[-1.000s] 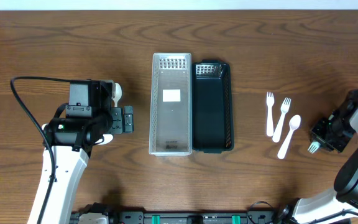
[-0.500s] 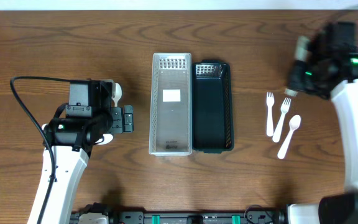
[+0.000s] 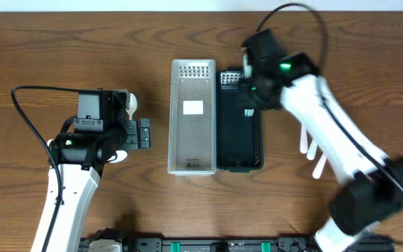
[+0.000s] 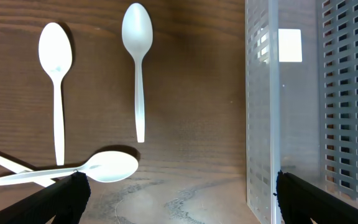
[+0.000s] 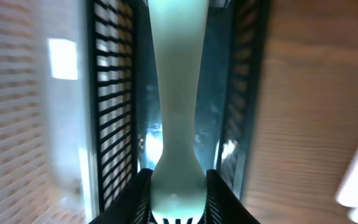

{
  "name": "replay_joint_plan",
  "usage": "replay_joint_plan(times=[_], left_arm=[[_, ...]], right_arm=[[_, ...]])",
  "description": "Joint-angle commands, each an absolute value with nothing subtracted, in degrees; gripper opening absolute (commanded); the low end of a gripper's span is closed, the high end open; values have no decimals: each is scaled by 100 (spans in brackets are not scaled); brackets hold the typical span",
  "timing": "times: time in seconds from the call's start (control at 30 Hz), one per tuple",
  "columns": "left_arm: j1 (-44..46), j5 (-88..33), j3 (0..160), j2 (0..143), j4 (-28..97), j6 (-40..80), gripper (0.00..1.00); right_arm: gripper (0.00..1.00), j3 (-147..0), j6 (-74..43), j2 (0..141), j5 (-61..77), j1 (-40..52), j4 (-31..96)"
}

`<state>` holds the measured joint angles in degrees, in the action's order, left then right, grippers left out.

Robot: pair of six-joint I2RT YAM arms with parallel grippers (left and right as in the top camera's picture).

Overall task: Pack container
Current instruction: 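Carry the mint-green fork into the dark green basket and release, then return right gripper to the right utensils and grasp a white spoon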

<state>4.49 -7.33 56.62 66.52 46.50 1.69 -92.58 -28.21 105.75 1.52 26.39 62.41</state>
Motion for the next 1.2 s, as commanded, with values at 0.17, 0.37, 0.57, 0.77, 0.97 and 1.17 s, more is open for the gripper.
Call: replay_joint_plan(times=[0.17, 0.37, 0.57, 0.77, 0.97, 1.17], left_arm=[[419, -753, 5763, 6654, 4668, 183, 98], [419, -751, 5763, 6654, 4665, 183, 98], [419, -753, 5763, 6654, 4668, 183, 98], [419, -753, 5763, 6654, 4665, 183, 98], [419, -751, 5763, 6654, 4668, 183, 98], [419, -753, 5763, 6654, 4668, 183, 98]], right_arm=[[1, -9277, -3251, 11821, 51, 2882, 6195], [24, -9279, -3035, 11858, 67, 2888, 6191], [50, -9397, -2847, 11668, 130, 2877, 6287], [55, -10116, -2563, 10739, 3, 2655, 6630], [84, -10506, -2722, 9255, -1138, 1708, 7297], [93, -10304, -2731, 8514, -1085, -274, 8012]])
